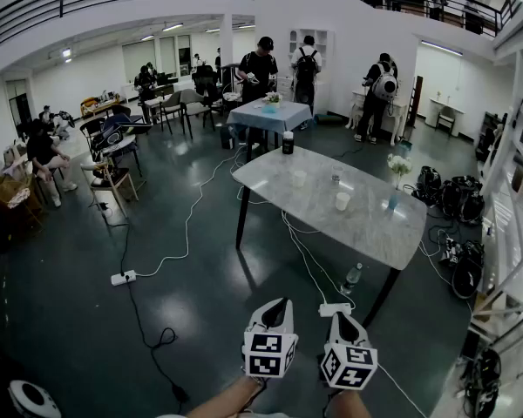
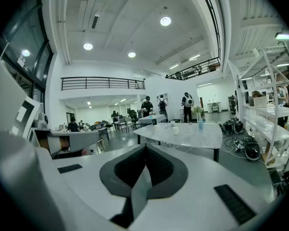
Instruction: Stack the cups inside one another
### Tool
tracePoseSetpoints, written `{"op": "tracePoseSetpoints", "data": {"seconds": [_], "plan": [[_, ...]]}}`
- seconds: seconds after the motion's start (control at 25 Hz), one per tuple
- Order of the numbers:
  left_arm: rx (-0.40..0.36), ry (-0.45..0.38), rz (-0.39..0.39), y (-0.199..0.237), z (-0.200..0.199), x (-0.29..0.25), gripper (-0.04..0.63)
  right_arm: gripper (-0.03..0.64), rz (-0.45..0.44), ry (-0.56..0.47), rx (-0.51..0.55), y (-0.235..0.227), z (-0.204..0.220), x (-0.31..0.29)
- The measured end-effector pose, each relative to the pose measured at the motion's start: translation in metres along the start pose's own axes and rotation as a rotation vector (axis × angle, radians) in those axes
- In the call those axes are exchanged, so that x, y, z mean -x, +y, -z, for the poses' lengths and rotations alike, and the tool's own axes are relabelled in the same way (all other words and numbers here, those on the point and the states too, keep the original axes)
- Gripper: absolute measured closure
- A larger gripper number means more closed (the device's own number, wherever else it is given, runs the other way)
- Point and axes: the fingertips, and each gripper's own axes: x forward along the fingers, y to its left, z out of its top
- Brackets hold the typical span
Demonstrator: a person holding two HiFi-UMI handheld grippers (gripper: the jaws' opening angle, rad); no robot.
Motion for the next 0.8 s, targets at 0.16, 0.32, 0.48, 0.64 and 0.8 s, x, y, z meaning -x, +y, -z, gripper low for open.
{"op": "tracePoseSetpoints", "data": {"seconds": [0.16, 0.32, 0.48, 0.64, 0.8], "plan": [[-0.010, 0.011, -0.001, 0.007, 0.001, -0.002, 0.600, 0.609, 0.005, 0.005, -0.002, 0.003, 0.003, -0.004], [-0.017, 0.015, 0.000, 0.016, 0.003, -0.002, 0.600, 0.609, 0.012, -0.006, -0.014, 0.009, 0.003, -0.009], [-0.039, 0.021, 0.006, 0.024, 0.004, 0.001, 0.600, 0.609, 0.019, -0.011, -0.025, 0.017, 0.003, -0.012], [-0.065, 0.033, 0.018, 0.037, 0.008, 0.001, 0.600, 0.609, 0.034, 0.006, -0.027, 0.026, 0.009, -0.019], [-0.077, 0.047, 0.035, 0.051, 0.008, 0.002, 0.600, 0.609, 0.057, 0.005, -0.038, 0.034, 0.011, -0.023]]}}
